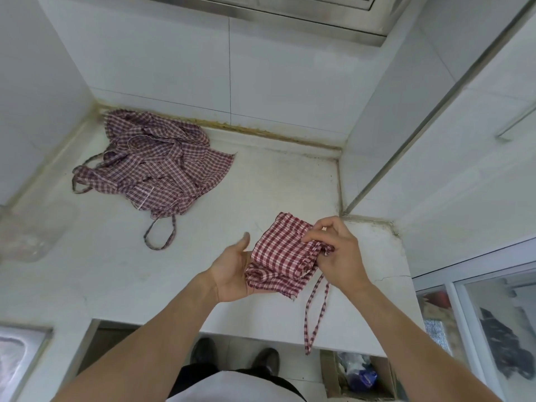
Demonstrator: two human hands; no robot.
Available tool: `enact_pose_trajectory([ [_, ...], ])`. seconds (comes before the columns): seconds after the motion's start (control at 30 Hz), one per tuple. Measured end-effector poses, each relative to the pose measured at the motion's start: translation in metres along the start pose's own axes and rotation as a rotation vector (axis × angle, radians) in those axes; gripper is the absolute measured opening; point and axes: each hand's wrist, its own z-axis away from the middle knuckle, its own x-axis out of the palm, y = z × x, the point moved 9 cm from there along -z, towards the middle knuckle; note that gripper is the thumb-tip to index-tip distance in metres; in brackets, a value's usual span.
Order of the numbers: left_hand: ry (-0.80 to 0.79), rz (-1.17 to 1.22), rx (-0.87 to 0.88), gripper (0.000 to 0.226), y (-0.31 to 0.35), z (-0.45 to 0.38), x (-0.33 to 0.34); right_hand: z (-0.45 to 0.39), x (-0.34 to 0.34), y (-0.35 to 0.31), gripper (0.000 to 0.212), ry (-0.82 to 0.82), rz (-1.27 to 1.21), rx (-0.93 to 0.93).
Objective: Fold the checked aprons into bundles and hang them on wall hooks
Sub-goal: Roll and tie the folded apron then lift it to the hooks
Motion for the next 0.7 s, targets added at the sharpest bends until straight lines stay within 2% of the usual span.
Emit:
enact_pose_trajectory([
  [0.03,-0.042,0.0,-0.029,0.08,0.0,0.001,0.002,0.001,0.001,-0.002,0.068,-0.003,-0.011,-0.004],
  [0.1,-0.121,-0.054,-0.069,0.093,0.0,0.005,0.007,0.004,0.004,-0.006,0.066,-0.024,-0.016,-0.009],
  [0.27,-0.096,-0.305,-0.036,0.089,0.006,0.006,0.0,0.01,0.022,-0.016,0.058,-0.228,-0.078,0.003],
  [0.37,-0.051,-0.364,0.007,0.076,0.008,0.003,-0.006,0.01,0.021,-0.008,0.044,-0.337,-0.168,0.148],
  [0.43,-0.062,-0.354,0.059,0.066,0.011,0.002,-0.007,0.011,0.015,0.003,0.037,-0.311,-0.29,0.329],
  [0.53,-0.131,-0.38,0.107,0.064,0.015,0.004,0.0,0.018,0.018,0.013,0.053,-0.26,-0.308,0.568],
  [0.6,-0.134,-0.422,0.125,0.068,0.018,0.006,0.008,0.023,0.034,0.011,0.054,-0.301,-0.322,0.597],
  [0.7,-0.046,-0.417,0.125,0.071,0.022,0.006,0.011,0.024,0.047,0.007,0.05,-0.319,-0.363,0.589],
])
